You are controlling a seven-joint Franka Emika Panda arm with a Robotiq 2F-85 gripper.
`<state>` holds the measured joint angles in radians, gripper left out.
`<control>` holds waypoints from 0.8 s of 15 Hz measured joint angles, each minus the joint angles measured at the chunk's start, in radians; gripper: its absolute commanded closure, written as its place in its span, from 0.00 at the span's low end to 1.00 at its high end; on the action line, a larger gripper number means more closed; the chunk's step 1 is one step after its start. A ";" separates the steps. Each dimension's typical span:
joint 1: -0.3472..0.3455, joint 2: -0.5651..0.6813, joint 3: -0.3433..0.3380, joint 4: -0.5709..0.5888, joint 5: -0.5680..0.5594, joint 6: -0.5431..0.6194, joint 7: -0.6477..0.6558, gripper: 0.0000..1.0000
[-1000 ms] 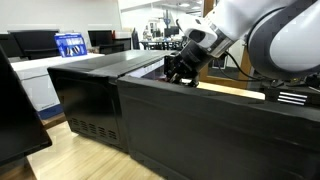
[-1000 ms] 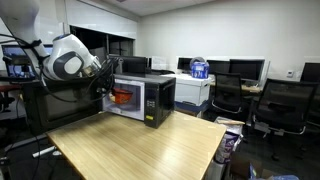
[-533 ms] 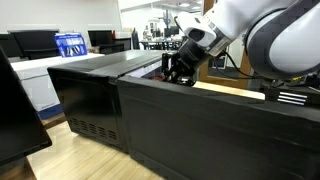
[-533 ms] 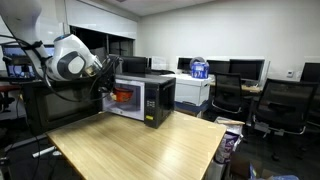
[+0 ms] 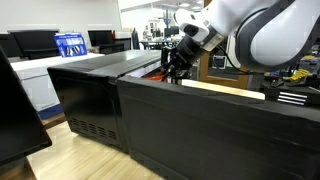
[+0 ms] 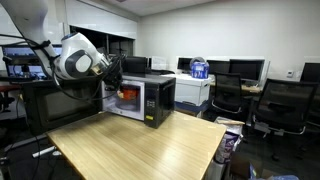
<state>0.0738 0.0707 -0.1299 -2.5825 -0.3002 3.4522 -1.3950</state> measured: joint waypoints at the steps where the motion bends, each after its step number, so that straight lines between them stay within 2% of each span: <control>1: -0.011 0.009 0.008 0.005 -0.002 0.000 0.002 0.96; 2: -0.020 0.019 0.015 0.010 -0.006 0.000 0.005 0.66; 3: -0.028 0.029 0.020 0.016 -0.022 0.000 0.018 0.65; 4: -0.040 0.040 0.030 0.023 -0.042 0.000 0.037 0.60; 8: -0.101 0.088 0.084 0.075 -0.086 -0.001 0.074 0.35; 12: -0.176 0.113 0.132 0.080 -0.111 0.000 0.074 0.09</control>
<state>-0.1018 0.1840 0.0024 -2.5026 -0.4116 3.4522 -1.3205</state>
